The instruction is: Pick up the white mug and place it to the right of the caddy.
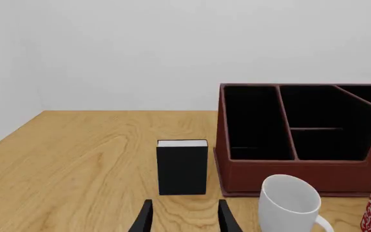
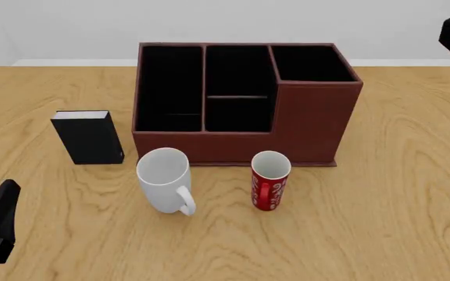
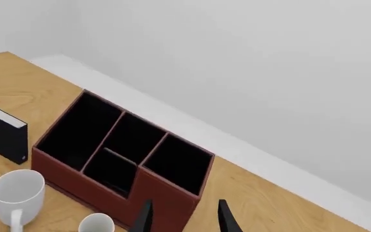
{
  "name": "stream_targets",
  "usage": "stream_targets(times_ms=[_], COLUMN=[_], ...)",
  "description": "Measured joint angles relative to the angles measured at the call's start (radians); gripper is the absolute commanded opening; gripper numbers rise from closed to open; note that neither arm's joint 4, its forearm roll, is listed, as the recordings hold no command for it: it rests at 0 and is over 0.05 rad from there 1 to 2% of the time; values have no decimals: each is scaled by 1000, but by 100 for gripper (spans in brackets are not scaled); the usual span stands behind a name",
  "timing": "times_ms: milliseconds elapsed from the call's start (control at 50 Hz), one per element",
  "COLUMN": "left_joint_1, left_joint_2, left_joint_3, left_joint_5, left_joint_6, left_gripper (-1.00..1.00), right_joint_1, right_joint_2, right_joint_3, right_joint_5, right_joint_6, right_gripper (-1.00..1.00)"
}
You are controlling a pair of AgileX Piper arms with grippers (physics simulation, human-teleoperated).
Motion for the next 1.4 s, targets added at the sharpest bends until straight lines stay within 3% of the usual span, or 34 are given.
stream_targets(times_ms=[320, 1020, 1400], left_joint_1=[0, 0, 0], left_joint_2=[0, 0, 0], left_joint_3=[0, 0, 0], left_joint_5=[0, 0, 0], left_joint_6=[0, 0, 0], left_gripper=[100, 100, 100], right_joint_1=[108, 318, 393], right_joint_2=[140, 447, 586], right_joint_3=[-72, -174, -212], right_joint_5=[-26, -69, -56], right_joint_6=[-34, 111, 105], right_gripper=[100, 100, 100])
